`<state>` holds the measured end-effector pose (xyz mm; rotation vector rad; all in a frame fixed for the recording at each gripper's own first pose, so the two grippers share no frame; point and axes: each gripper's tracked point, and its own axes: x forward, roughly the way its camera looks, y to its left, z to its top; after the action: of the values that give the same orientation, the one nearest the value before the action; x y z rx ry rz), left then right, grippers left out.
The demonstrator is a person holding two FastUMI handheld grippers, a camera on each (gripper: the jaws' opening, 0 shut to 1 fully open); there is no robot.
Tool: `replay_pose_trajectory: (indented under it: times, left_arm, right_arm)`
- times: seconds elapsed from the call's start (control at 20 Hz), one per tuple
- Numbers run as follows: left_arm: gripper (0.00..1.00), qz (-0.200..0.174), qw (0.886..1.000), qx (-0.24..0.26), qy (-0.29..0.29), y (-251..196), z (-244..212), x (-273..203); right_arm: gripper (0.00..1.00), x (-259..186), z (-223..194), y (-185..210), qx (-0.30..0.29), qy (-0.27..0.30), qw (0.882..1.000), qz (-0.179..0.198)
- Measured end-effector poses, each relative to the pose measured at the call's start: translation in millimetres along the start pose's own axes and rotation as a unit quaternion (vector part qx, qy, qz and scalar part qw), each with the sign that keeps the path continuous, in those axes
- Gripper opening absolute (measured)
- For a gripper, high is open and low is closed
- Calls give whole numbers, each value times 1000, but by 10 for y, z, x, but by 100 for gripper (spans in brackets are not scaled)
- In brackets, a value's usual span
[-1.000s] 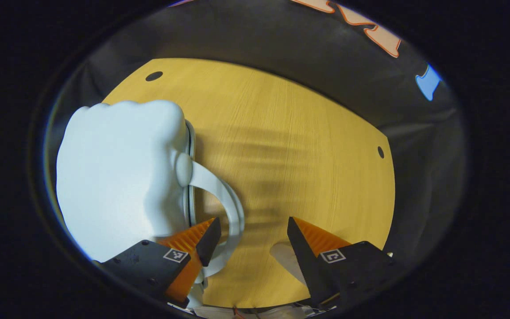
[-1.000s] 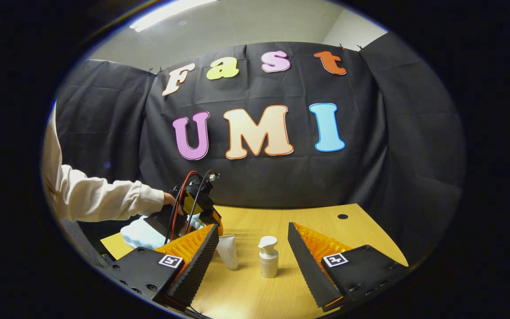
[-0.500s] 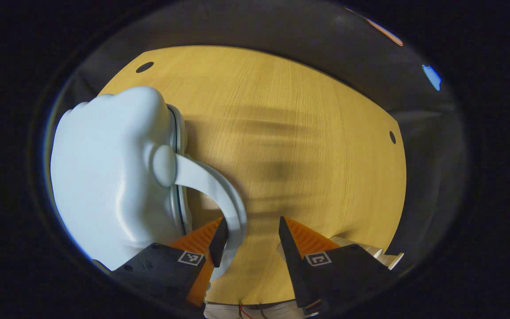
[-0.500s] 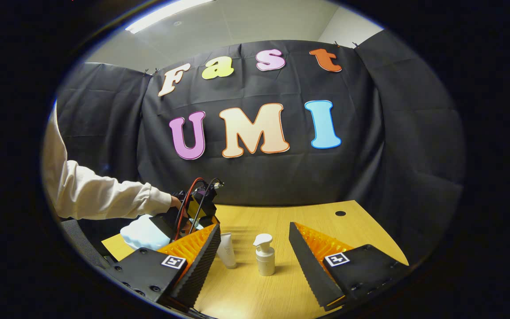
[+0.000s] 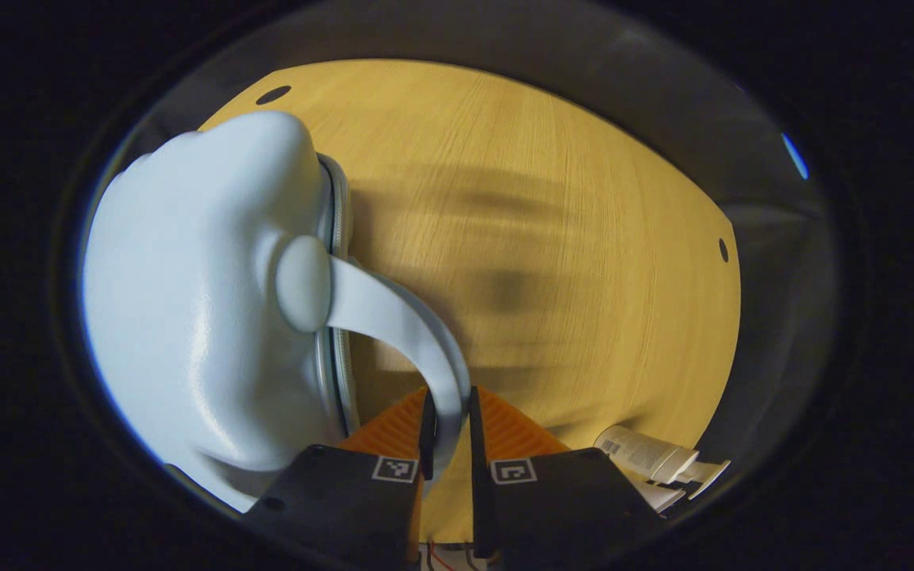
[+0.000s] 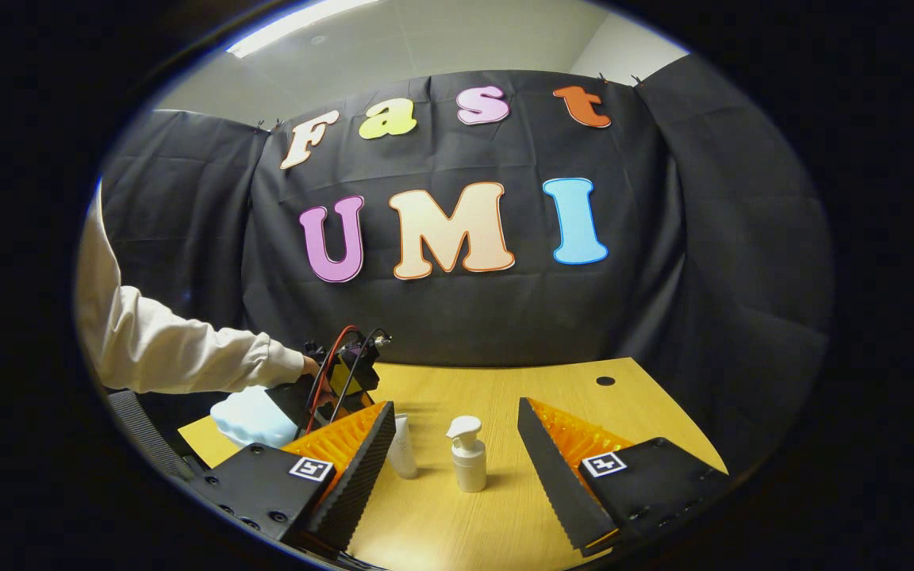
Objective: First open the suitcase, pack the skin care products into it, and then close the suitcase.
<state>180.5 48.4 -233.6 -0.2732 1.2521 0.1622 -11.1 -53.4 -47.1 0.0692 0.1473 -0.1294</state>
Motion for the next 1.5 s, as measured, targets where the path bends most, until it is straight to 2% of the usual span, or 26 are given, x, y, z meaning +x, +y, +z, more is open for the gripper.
replay_pose_trajectory:
  times: [0.05,0.2,0.35,0.55,0.9,1.1,1.3,1.5]
  left_arm:
    - [18,-2,1000,4,2,-8,-1,1]
    - [7,-5,1000,22,6,-35,8,-23]
    - [2,-15,1000,18,7,-49,15,-50]
    - [1,-33,999,24,-1,-110,63,-158]
    - [1,-95,995,17,-26,-237,152,-442]
    - [1,-137,989,20,-57,-257,239,-831]
    - [0,-173,978,6,-116,-145,412,-1248]
    - [0,-177,969,-22,-172,212,576,-1626]
  right_arm:
    - [98,-2,-16,-2,-1,0,1000,-1]
    - [97,7,-27,-15,-4,2,1000,-2]
    - [98,5,-41,-42,-8,5,1000,-5]
    - [98,13,-25,-60,-7,4,1000,-7]
    - [98,84,10,77,-19,5,1000,13]
    - [98,164,82,197,-26,0,999,28]
    - [98,250,160,349,-31,-9,998,48]
    - [97,355,224,498,-35,-15,997,67]
